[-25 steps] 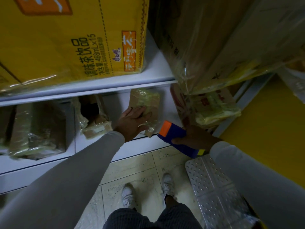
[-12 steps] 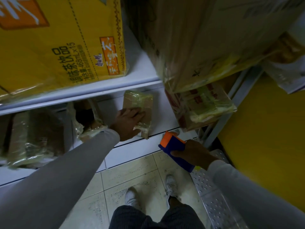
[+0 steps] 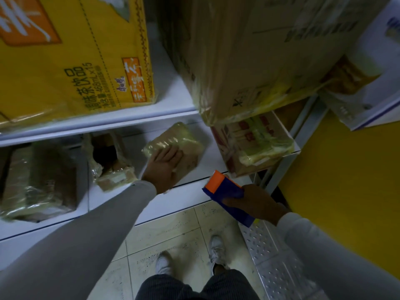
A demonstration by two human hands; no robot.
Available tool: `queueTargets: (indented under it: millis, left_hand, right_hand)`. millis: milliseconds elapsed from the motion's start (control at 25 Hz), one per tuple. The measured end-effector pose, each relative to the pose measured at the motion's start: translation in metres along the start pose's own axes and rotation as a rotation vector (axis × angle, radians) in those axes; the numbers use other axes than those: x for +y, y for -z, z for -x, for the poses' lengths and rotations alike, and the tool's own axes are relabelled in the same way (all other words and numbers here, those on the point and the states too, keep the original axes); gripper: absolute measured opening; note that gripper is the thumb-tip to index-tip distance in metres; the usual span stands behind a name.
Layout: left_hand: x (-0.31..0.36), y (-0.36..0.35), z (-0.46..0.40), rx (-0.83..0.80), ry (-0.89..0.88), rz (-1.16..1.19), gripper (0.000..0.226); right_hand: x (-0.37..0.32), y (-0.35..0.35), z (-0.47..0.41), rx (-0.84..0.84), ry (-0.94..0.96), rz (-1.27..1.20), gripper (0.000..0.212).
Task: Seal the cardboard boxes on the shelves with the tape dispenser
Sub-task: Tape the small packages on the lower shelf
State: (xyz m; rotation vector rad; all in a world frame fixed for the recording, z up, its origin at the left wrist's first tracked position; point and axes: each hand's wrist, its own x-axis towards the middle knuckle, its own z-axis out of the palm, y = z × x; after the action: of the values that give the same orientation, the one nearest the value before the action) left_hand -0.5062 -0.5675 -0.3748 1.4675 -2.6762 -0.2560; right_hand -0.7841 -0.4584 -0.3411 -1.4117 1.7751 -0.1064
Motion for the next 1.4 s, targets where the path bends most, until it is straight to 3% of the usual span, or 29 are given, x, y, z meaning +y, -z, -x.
queueTargets:
  millis: [120, 280, 440, 640, 760, 1080, 1200, 1280, 1400]
  left_hand:
    - [-0.039, 0.017, 0.012, -0.032, 0.053, -0.019, 0.064]
    - [-0.035, 0.026, 0.014, -0.016, 0.255, -0.138, 0.046]
    - [0.01, 0.016, -0.004, -0.027, 0.419, -0.058, 0.085]
    - [0.023, 0.014, -0.014, -0.109, 0.329, 0.005, 0.069]
    - [0.005, 0.027, -0.007, -0.176, 0.178, 0.268, 0.056]
    - [-0.011, 0.03, 0.017, -0.169, 0.092, 0.234, 0.069]
    - [-0.002, 0.034, 0.028, -0.004, 0.16, 0.467, 0.055]
    - [0.011, 0.035, 0.037, 0.089, 0.257, 0.803, 0.036]
    - [0.025, 0.042, 0.049, -0.107, 0.418, 1.333, 0.034]
  right_hand:
    - [0.003, 0.003, 0.001, -0.005, 0.031, -0.007, 0.047]
    - [0.002, 0.002, -0.002, -0.015, 0.063, 0.011, 0.046]
    - [-0.003, 0.001, -0.005, -0.032, 0.1, -0.006, 0.035]
    - [0.0, 0.01, -0.002, -0.054, 0.113, -0.07, 0.026]
    - [0.002, 0.018, -0.002, -0.07, 0.117, -0.074, 0.037]
    - [-0.021, 0.014, -0.006, -0.142, 0.251, -0.072, 0.024]
    - [-0.032, 0.017, -0.01, -0.128, 0.288, -0.05, 0.027]
    - [-0.041, 0.02, -0.011, -0.157, 0.302, -0.057, 0.036]
    - [-0.055, 0.021, -0.012, -0.21, 0.35, -0.04, 0.037]
